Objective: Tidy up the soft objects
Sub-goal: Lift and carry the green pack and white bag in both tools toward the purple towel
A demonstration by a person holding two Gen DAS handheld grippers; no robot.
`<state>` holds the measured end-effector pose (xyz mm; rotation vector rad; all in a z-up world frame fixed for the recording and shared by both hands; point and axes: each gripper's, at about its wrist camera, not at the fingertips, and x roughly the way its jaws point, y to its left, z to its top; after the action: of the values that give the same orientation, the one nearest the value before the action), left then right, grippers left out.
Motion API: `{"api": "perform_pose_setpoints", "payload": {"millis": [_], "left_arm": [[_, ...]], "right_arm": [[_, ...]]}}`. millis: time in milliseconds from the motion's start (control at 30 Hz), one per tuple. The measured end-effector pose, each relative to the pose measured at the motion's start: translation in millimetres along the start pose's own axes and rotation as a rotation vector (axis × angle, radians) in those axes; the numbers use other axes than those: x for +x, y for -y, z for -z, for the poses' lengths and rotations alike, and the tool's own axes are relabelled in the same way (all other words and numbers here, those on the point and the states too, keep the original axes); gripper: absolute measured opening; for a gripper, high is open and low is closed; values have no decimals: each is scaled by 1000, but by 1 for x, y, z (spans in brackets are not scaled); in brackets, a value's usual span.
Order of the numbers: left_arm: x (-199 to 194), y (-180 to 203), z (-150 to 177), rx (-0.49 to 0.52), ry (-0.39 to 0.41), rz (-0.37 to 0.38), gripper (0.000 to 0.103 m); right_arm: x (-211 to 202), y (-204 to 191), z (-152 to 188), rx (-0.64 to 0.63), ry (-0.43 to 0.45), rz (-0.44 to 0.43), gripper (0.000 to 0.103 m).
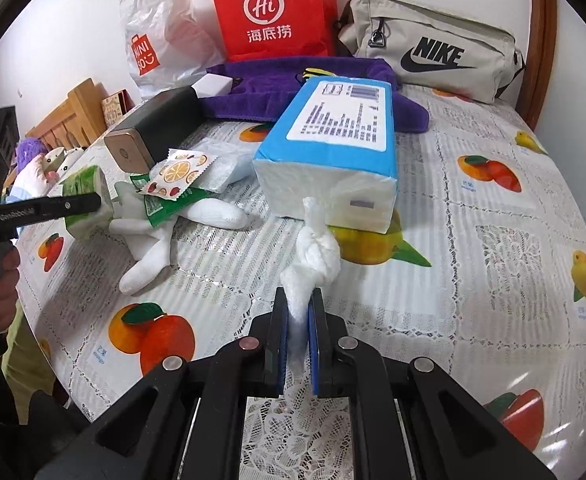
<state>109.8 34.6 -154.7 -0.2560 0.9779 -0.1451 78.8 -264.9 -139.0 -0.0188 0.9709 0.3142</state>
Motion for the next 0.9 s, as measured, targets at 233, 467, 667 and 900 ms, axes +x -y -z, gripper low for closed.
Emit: {"api": "perform_pose_setpoints", "payload": {"millis": [233,467,667,900], "left_arm": [[6,-11,1,-40,-19,17,46],[-7,-16,-8,-58,-7,53,46],[-32,-13,-28,-42,44,73,46],[-48,-3,-57,-14,85,61,46]], "right_arm": [[-17,1,-12,15,29,-16,9],[-35,2,-34,38,84,-47,9],[-42,0,-55,27,111,-45,9],[-41,4,-83,34,127,-44,9]]}}
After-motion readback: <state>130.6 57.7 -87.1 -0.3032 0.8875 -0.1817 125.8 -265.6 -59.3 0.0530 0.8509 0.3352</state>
